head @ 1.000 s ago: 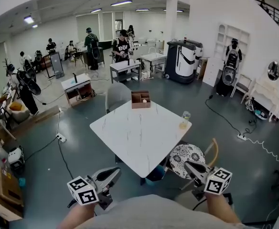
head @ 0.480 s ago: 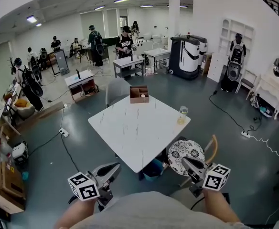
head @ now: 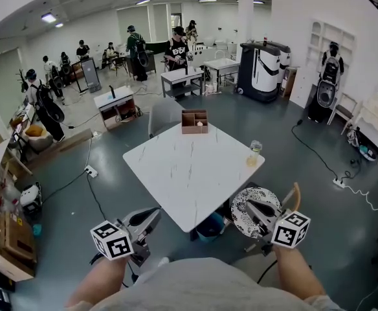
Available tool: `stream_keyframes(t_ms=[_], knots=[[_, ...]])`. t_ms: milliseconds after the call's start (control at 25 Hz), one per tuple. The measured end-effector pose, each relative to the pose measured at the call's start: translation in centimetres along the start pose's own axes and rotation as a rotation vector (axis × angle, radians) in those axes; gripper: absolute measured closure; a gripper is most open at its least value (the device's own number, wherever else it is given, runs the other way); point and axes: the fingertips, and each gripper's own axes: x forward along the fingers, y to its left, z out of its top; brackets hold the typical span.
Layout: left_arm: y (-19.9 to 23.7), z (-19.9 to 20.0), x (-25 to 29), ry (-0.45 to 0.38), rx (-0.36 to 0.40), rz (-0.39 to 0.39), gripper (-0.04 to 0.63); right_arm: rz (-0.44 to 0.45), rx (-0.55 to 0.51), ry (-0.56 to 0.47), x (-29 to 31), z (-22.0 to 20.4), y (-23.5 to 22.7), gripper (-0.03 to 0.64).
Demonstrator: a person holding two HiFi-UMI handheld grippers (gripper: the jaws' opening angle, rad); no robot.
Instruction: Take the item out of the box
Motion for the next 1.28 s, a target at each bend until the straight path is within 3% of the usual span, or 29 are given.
stream_keyframes(t_ms=[320, 800, 1040, 1280], knots=[[9.0, 2.1, 3.1, -0.019, -0.028, -0.029, 0.598, -0.084, -0.067, 0.038, 7.8, 1.6, -4.2, 0.609], [25.8, 7.4, 9.1, 0.031, -0.075, -0.195, 0.598, -0.226, -0.066, 0.053, 22.7, 5.1, -8.8, 0.609], [30.4, 7.7, 11.6, 0.073, -0.098, -0.277, 0.598, -0.303, -0.040, 0.082, 26.4, 5.0, -10.5, 0.609], [32.2, 7.0, 13.4, 0.091, -0.142, -0.328, 0.598, -0.352, -0.014, 0.127, 27.7, 4.1, -11.4, 0.609]])
